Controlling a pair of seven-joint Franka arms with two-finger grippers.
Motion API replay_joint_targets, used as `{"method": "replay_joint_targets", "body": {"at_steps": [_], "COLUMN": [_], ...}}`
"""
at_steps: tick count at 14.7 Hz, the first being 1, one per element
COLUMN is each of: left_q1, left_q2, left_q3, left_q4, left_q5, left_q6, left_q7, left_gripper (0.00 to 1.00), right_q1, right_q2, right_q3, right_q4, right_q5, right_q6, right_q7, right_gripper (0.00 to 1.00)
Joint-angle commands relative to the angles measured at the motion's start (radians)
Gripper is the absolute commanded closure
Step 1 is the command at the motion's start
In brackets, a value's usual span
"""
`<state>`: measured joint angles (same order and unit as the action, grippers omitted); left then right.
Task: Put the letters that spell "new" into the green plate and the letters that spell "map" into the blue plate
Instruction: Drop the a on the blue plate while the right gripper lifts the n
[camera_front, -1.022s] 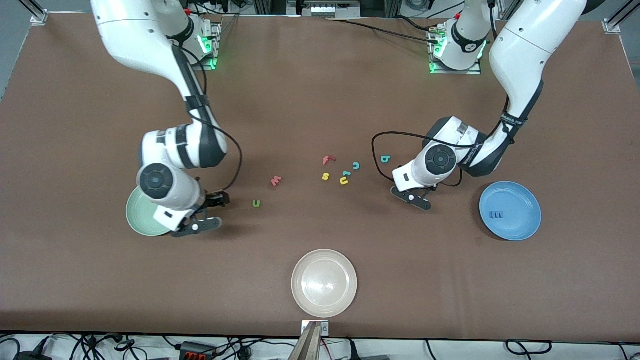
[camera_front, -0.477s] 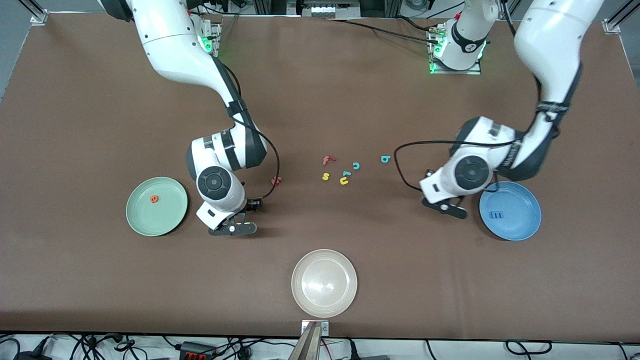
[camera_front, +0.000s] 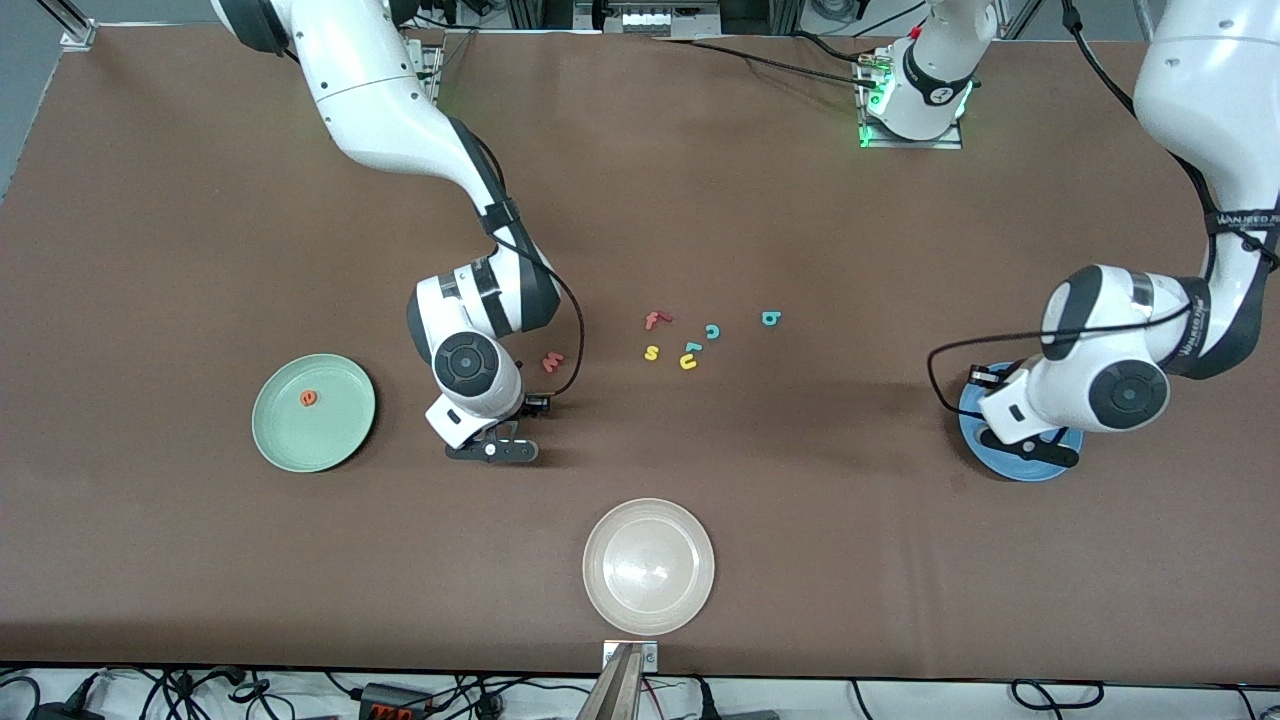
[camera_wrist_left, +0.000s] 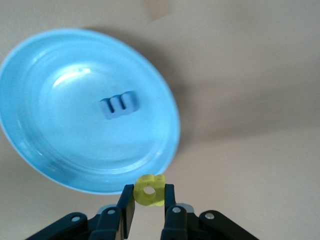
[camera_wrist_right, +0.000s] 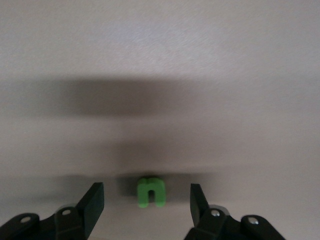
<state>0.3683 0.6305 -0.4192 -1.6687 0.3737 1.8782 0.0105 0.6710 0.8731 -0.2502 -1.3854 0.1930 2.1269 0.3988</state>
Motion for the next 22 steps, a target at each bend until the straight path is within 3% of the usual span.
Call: {"method": "replay_joint_targets", "body": {"at_steps": [1, 2, 3, 4, 6, 9, 12, 13, 15, 17, 22], "left_q1": [0.023, 0.021, 0.018, 0.017, 0.011, 0.014, -0.015, -0.05, -0.174, -0.259, -0.249], "left_q2": [0.044, 0.046, 0.046, 0.04, 0.026, 0.017, 0.032, 0.047, 0.054, 0.054, 0.041], "left_q3": [-0.013, -0.013, -0.015, -0.019, -0.053, -0.185, -0.314, -0.335, -0.339, -0.337, -0.337], "left_q4": [0.006, 0.006, 0.006, 0.006, 0.009, 0.012, 0.001, -0.003, -0.019, -0.061, -0.239], "left_q5": [0.028, 0.028, 0.028, 0.027, 0.024, 0.014, 0.01, 0.01, 0.014, 0.022, 0.062], "left_q6": [0.021, 0.019, 0.019, 0.015, -0.011, -0.071, -0.077, -0.077, -0.062, 0.004, 0.214], "left_q7": [0.005, 0.005, 0.005, 0.005, 0.0, -0.046, -0.309, -0.402, -0.437, -0.423, -0.356], "left_gripper": [0.79, 0.62, 0.18, 0.0, 0.0, 0.0, 0.0, 0.0, 0.0, 0.0, 0.0], "right_q1": [-0.004, -0.007, -0.013, -0.013, -0.013, -0.013, -0.011, -0.011, -0.011, -0.011, -0.014], "right_q2": [0.018, 0.021, 0.023, 0.023, 0.027, 0.032, 0.034, 0.034, 0.037, 0.037, -0.003], "right_q3": [0.002, 0.002, 0.002, 0.002, 0.002, 0.002, 0.002, 0.002, 0.002, 0.002, -0.018], "right_q4": [0.025, 0.025, 0.025, 0.025, 0.025, 0.025, 0.023, 0.023, 0.023, 0.023, 0.022], "right_q5": [0.022, 0.019, 0.019, 0.019, 0.019, 0.019, 0.022, 0.022, 0.022, 0.022, 0.008], "right_q6": [0.002, 0.002, 0.002, 0.004, 0.004, 0.01, 0.01, 0.01, 0.01, 0.01, -0.018], "right_q7": [0.011, 0.002, 0.0, 0.0, 0.002, 0.006, 0.011, 0.011, 0.005, 0.009, -0.011], "right_gripper": [0.32, 0.32, 0.32, 0.33, 0.34, 0.43, 0.55, 0.64, 0.81, 0.86, 0.93]}}
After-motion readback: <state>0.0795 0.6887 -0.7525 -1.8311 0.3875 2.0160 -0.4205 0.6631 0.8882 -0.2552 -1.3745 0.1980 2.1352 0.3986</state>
